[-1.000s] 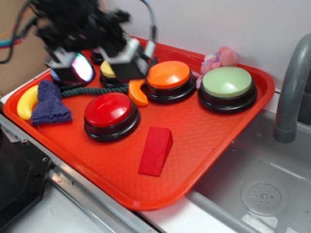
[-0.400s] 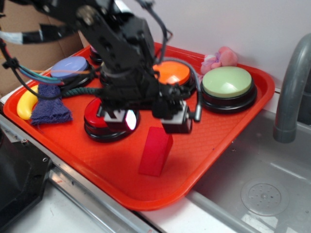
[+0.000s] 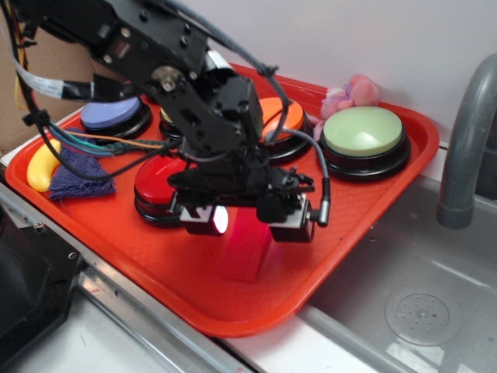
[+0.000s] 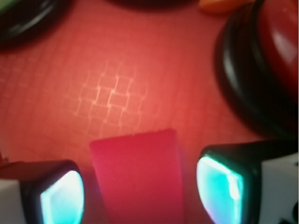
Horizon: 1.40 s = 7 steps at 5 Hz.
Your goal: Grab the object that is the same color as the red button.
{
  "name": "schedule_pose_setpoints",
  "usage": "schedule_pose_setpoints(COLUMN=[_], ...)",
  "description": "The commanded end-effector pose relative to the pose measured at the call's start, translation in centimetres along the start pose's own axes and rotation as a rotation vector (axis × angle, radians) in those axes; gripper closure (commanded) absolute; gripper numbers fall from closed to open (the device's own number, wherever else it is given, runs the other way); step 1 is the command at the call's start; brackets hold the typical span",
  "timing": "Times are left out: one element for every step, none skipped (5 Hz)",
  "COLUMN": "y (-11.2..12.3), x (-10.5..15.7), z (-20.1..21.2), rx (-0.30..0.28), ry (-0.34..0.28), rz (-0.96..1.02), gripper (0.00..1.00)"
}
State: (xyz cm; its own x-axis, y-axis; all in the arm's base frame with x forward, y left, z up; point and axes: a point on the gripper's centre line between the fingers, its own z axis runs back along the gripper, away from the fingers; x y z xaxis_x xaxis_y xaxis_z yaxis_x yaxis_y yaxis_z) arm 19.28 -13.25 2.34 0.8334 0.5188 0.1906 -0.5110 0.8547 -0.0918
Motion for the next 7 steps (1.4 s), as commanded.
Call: schedule_pose_setpoints(y=[-0.6,-0.7,-1.0,-0.7,0.2,3.1,6.1], x=[0.9,1.2,1.8,3.4,5.2,7.4,9.0], z=[0.1,0.3,1.1,4.0,8.4,11.0,12.7], rx=[-0.069,-0.078,-0.061,-0.097,-0.114,-0.109,-0.071], ry=[-0.045,-0.027,0.022,0.105,0.061,0.034,0.021], rz=[0.028,0.001,-0.088,-0.183,-0.284,-0.288,-0.301], gripper=[0.66,1.00,1.00,1.00,1.00,1.00,1.00])
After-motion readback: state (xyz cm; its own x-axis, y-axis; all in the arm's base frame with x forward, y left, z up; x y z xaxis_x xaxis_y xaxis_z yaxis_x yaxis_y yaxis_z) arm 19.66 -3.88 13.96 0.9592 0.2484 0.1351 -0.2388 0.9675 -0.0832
